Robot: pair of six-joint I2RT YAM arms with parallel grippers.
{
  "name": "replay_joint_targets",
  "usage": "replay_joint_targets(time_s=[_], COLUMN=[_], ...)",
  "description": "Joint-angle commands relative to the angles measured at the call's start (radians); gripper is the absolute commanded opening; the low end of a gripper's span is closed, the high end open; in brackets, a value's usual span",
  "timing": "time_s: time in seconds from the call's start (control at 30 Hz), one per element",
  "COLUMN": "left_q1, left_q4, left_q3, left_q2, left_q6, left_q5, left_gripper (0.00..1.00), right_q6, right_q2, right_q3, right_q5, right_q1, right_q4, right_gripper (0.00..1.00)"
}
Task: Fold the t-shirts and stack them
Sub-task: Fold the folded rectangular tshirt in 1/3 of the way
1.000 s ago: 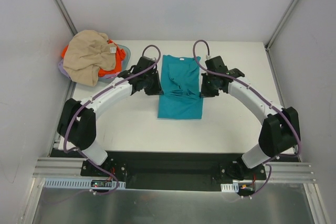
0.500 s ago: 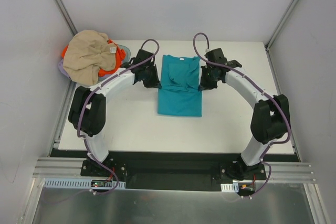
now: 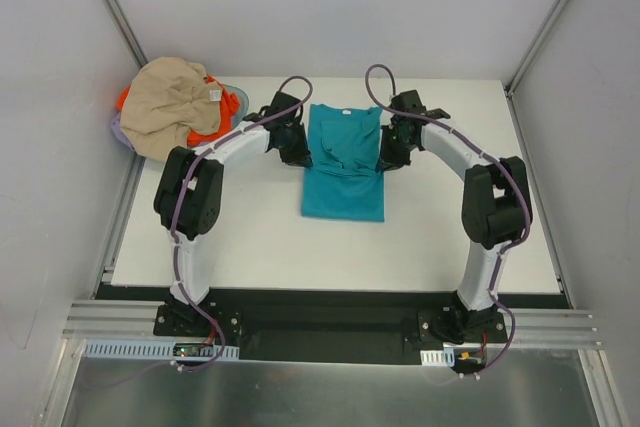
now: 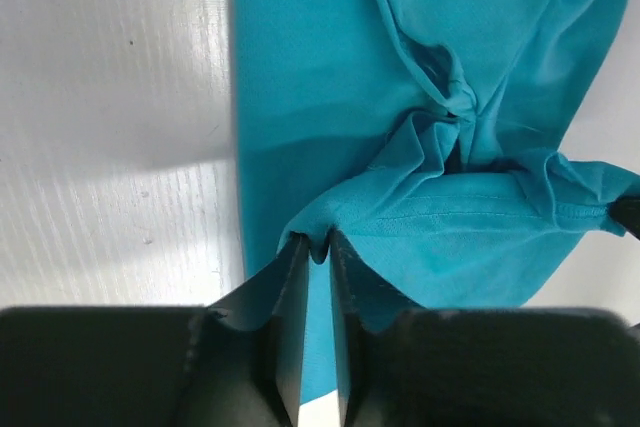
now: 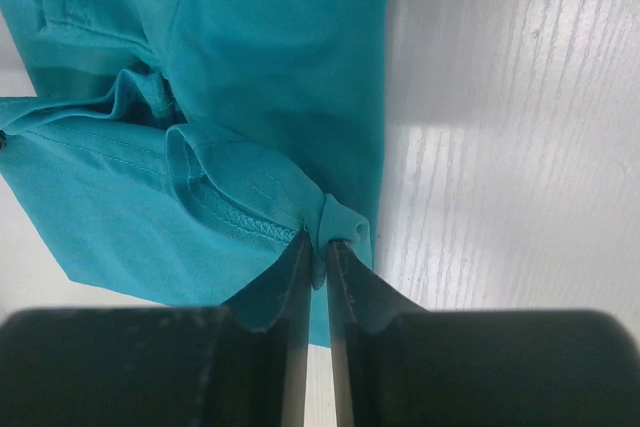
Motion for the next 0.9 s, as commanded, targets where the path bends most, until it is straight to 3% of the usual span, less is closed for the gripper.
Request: replay_joint_targets(time_s=[0.0, 0.03, 0.07, 0.1, 0.13, 0.23, 0.27, 0.3, 0.47, 0.6, 0.67, 0.87], left_q1=[0.019, 0.020, 0.021, 0.021, 0.021, 0.021, 0.021, 0.019, 0.002, -0.012, -0.013, -0.012], left_q4=[-0.024, -0.030, -0.037, -0.041, -0.041, -0.041, -0.041, -0.040, -0.035, -0.027, -0.027, -0.026], left_q3=[0.079, 0.089, 0.103, 0.105, 0.105, 0.067, 0.029, 0.007, -0.175, -0.327, -0.423, -0.634], left_q2=[0.034, 0.035, 0.029, 0.023, 0.012, -0.058, -0.104, -0.130, -0.291, -0.411, -0.493, -0.698], left_q6=[0.037, 0.045, 0.047, 0.053, 0.053, 0.050, 0.048, 0.041, 0.011, -0.019, -0.029, -0.091], left_q5=[0.027, 0.036, 0.042, 0.047, 0.054, 0.050, 0.050, 0.047, 0.033, 0.030, 0.019, -0.131], left_gripper=[0.28, 0.36, 0.44, 0.61, 0.66, 0.87, 0.95, 0.99, 0.99, 0.99, 0.99, 0.99], right_q6=[-0.026, -0.032, -0.038, -0.053, -0.054, -0.060, -0.058, -0.055, -0.024, 0.017, 0.029, 0.052], right_q2=[0.038, 0.043, 0.049, 0.049, 0.043, -0.019, -0.066, -0.091, -0.261, -0.306, -0.277, -0.091], right_q3=[0.078, 0.089, 0.116, 0.127, 0.133, 0.098, 0.051, 0.026, -0.147, -0.253, -0.241, -0.076], right_q5=[-0.039, -0.052, -0.057, -0.062, -0.066, -0.079, -0.077, -0.071, -0.048, -0.100, -0.177, -0.184], right_q1=[-0.025, -0.031, -0.031, -0.030, -0.030, -0.027, -0.025, -0.019, 0.024, 0.103, 0.137, 0.252], right_q4=[0.015, 0.004, -0.006, -0.019, -0.035, -0.033, -0.028, -0.014, 0.041, 0.171, 0.199, 0.253], right_gripper=[0.19, 0.25, 0.42, 0.46, 0.49, 0.90, 0.97, 0.97, 0.97, 0.97, 0.97, 0.97])
